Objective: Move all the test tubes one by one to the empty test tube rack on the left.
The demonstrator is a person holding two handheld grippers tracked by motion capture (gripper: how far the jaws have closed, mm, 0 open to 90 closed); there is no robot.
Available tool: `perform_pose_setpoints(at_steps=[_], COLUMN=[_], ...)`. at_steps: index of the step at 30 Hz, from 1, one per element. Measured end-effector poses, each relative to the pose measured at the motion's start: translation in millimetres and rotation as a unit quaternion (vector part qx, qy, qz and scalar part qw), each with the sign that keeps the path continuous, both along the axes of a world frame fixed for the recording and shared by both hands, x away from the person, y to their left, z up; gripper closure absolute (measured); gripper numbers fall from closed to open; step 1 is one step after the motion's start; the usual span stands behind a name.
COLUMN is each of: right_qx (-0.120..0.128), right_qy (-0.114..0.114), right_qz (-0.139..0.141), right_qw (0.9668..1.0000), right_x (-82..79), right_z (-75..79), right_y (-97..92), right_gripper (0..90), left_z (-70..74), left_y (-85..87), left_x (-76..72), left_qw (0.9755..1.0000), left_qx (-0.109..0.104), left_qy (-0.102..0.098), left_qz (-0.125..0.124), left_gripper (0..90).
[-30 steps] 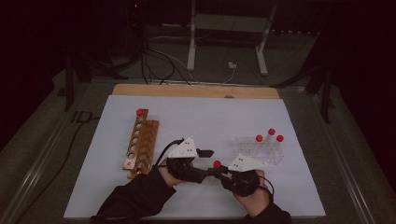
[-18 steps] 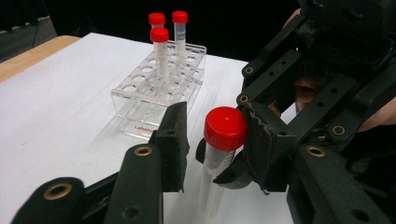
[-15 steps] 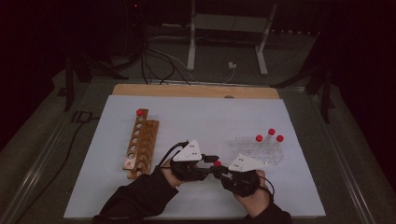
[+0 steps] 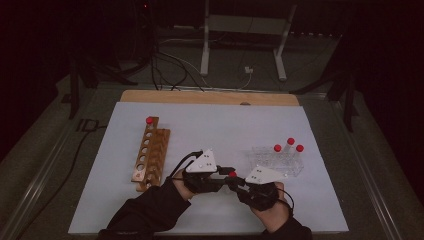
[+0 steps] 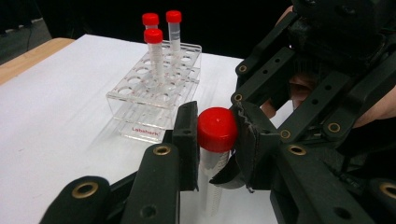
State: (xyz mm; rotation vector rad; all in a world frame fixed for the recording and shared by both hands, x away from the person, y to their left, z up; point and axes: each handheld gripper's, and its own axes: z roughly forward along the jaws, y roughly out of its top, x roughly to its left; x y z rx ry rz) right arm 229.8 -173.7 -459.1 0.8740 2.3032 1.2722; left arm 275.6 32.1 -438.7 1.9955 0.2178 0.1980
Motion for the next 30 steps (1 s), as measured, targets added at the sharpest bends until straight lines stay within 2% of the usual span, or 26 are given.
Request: perform_pose_setpoints(at_steps=[5, 9, 20, 25, 30], right_qx=[0.007, 0.017, 0.048, 0.054, 0.061], right_qy=[-0.003, -0.01, -0.025, -0.025, -0.021], right_qz=[-0.005, -0.01, -0.021, -0.024, -0.013], right_qw=[1.0, 0.9998, 0.9983, 0.998, 0.9978], right_x=[-0.5, -0.7, -0.4, 0.8, 1.0], right_z=[1.4, 4.0, 12.4, 13.0, 12.7], right_y=[-1.9, -5.6, -14.0, -15.2, -16.6], right_gripper=[60.3, 53.6, 17.0, 3.8, 0.0], left_z=[5.2, 10.5, 26.8, 34.0, 42.5], left_y=[5.7, 13.0, 38.7, 53.6, 73.7], left_x=[2.3, 4.2, 12.2, 18.0, 25.5], left_qw=[0.9999, 0.9997, 0.9979, 0.9959, 0.9924], left_qx=[-0.003, -0.007, -0.013, -0.016, -0.022], left_qy=[-0.003, -0.006, -0.021, -0.027, -0.034], left_qz=[0.011, 0.022, 0.059, 0.085, 0.116], left_gripper=[72.1, 72.1, 72.2, 72.1, 72.2])
